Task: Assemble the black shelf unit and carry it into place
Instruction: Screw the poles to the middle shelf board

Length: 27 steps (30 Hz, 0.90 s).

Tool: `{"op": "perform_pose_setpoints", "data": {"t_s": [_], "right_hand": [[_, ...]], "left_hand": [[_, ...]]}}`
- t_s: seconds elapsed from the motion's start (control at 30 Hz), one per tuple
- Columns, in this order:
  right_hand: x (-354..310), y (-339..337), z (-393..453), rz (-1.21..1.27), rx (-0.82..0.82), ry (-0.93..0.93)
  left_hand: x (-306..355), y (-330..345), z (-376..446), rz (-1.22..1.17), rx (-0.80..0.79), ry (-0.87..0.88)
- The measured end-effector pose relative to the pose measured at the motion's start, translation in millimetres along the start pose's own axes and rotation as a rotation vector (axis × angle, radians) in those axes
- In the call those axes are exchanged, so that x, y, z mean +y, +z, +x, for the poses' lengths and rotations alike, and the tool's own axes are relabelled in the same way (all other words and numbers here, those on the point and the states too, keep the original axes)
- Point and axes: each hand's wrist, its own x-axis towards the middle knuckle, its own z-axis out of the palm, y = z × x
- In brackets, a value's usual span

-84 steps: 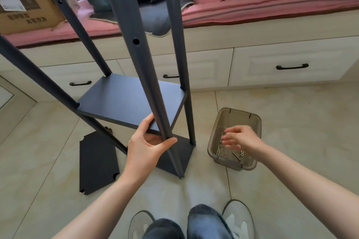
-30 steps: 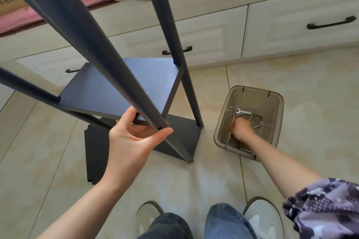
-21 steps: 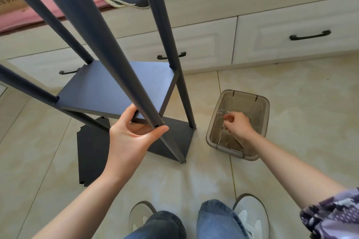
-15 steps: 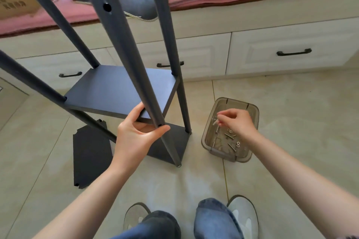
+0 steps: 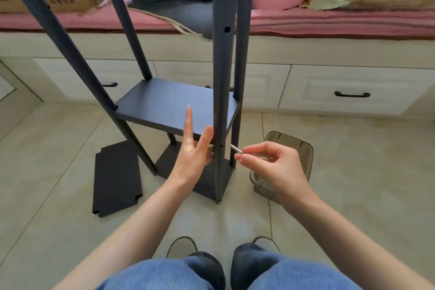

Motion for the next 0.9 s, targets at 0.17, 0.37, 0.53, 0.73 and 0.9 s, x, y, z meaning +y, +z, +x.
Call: {"op": "perform_pose_setpoints", "data": {"t_s": [0.17, 0.37, 0.53, 0.73, 0.9], "right_hand": [[1.9, 15.7, 0.8, 0.042, -0.027, 0.015], [13.0, 23.8, 0.4, 0.076, 0.021, 0.019], [14.8, 25.6, 1.7, 0.090, 0.022, -0.001], [16.4, 28.6, 0.0, 0.113, 0.034, -0.005], [16.9, 31.3, -1.7, 0.082, 0.054, -0.047]], "left_hand": [[2.0, -12.5, 3.3, -0.405, 0.337, -0.017], [12.6, -17.5, 21.5, -0.950, 0.452, -0.221], [16.6, -1.3, 31.9, -0.916, 0.343, -0.312], [16.6, -5.0, 34.0, -0.942, 0.264, -0.327], [14.4, -6.8, 33.9, -0.928, 0.259, -0.311]]}}
